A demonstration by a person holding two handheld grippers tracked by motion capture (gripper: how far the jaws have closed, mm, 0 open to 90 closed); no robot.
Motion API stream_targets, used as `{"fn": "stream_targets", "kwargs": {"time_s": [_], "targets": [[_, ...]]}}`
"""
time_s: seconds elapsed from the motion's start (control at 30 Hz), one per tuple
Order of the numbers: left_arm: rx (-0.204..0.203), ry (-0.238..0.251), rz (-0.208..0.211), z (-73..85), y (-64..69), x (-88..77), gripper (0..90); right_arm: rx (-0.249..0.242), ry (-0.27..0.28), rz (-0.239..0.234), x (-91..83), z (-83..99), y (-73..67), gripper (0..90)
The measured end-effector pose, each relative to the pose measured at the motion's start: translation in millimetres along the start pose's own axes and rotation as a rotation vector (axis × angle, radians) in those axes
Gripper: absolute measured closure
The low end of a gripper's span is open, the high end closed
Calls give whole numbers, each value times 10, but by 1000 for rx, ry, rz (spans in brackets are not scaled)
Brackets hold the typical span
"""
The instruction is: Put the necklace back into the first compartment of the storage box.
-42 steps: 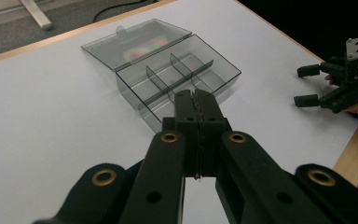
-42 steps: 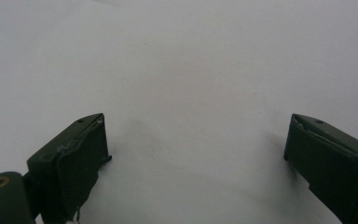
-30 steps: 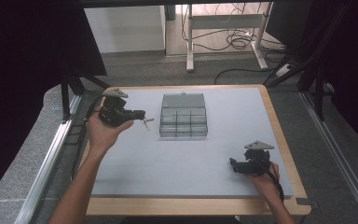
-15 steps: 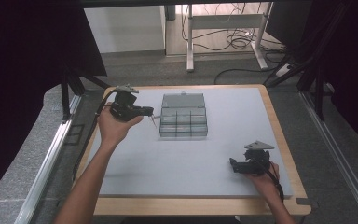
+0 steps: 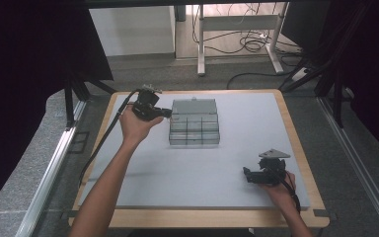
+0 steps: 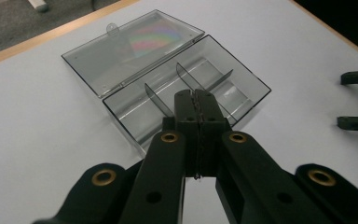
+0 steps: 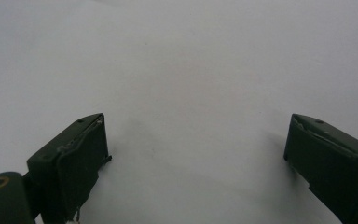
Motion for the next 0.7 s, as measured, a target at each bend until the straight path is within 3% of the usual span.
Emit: {"fn": "stream_targets", "kwargs": {"time_s": [0.33, 0.7], "targets": [[-31, -26, -15, -145, -120, 292, 900, 0, 0, 0, 0, 0, 0, 59], [-58, -30, -10, -216, -212, 495, 900, 0, -1, -1, 0, 0, 0, 59]]}}
Point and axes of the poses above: each handheld gripper's, and its own axes: x roughly forward along the jaws, z roughly out of its underside, y roughly to its right, the point moved 4 cm from there along x, roughly forward along the jaws, and after that the axes turned 9 degrees about -y, right-handed, at the moved point
